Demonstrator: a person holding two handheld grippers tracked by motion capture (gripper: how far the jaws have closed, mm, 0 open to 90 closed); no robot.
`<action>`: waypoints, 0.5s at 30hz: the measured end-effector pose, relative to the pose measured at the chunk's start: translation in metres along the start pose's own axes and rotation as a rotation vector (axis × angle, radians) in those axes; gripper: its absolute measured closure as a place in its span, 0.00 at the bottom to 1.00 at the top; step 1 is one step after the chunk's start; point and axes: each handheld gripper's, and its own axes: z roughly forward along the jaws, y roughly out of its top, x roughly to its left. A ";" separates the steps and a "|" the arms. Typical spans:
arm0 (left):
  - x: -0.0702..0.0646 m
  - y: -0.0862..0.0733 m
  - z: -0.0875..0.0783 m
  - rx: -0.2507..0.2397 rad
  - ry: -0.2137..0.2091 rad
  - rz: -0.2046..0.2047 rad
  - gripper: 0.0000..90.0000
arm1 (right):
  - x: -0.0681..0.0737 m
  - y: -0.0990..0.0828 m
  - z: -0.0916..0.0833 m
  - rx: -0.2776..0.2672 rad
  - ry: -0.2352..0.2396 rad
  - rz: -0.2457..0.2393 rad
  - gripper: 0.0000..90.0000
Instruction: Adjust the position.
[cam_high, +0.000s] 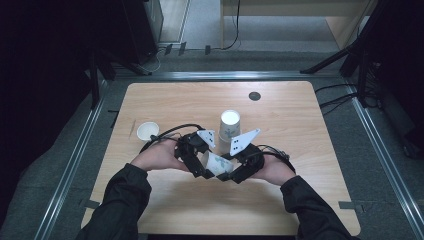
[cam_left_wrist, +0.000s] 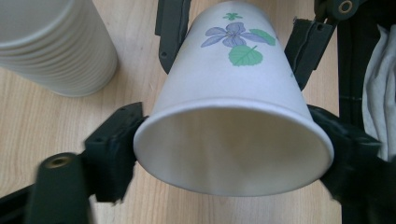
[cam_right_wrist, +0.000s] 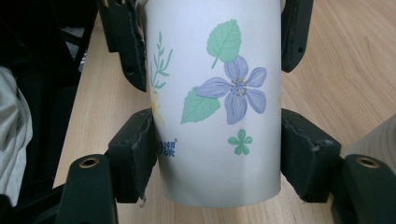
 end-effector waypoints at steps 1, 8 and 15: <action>0.000 0.000 0.000 0.000 0.000 0.000 0.15 | 0.000 0.000 0.000 0.000 0.000 0.000 0.37; 0.005 -0.013 -0.012 -0.103 0.016 -0.054 0.12 | -0.002 -0.001 -0.014 -0.038 -0.024 0.009 0.38; 0.004 -0.026 -0.019 -0.154 0.029 -0.082 0.12 | -0.004 -0.002 -0.024 -0.074 -0.025 0.029 0.38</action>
